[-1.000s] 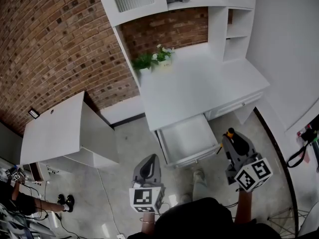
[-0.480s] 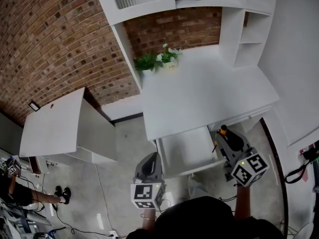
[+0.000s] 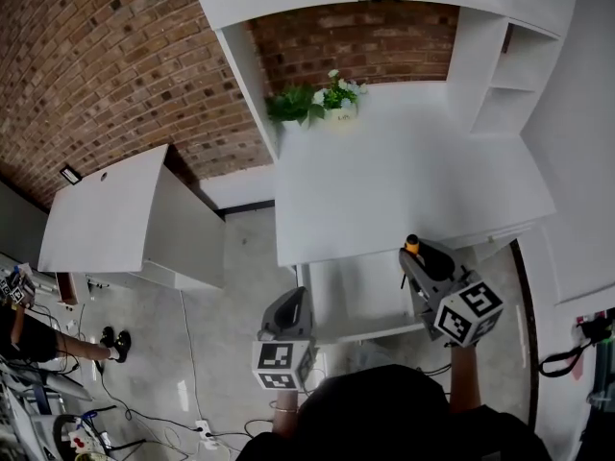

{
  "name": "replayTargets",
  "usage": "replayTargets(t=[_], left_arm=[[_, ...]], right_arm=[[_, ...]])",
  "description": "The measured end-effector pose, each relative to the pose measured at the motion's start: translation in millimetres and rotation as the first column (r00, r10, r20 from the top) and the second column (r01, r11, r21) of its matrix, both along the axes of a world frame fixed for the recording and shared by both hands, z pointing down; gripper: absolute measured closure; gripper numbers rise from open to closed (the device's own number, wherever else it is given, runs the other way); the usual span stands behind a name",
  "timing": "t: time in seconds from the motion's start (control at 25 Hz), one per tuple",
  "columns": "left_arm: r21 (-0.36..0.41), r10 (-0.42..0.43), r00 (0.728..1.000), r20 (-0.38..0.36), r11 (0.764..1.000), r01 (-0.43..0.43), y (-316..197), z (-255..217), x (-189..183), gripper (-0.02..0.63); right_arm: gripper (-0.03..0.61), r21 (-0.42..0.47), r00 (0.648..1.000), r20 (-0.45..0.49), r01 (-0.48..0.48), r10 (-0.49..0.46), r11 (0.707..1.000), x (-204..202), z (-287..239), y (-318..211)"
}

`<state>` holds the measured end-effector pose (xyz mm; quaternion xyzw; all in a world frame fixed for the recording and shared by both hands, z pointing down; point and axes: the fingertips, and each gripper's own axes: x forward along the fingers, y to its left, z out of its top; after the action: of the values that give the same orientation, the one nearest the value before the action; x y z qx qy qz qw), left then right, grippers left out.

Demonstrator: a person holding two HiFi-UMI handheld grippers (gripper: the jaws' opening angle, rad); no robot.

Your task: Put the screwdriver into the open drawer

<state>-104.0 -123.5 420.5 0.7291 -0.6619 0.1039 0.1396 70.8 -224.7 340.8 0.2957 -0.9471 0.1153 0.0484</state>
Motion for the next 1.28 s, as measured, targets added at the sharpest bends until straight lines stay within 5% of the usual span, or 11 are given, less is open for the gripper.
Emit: replayTargets(t=[0.6,1.28], left_arm=[[-0.218,0.019,0.998,-0.059,0.976,-0.031,-14.5,89.2,7.6,0.605],[-0.387,0.142,0.981,-0.136,0.904,-0.184,-32.3,177.8,8.6,0.605]], right_arm=[[0.463,-0.193,0.950,-0.178,0.222,-0.256,0.956,-53.6,116.5,-0.9],[0.463,-0.391,0.849,-0.357,0.242,-0.389,0.888,-85.4,259.8,8.1]])
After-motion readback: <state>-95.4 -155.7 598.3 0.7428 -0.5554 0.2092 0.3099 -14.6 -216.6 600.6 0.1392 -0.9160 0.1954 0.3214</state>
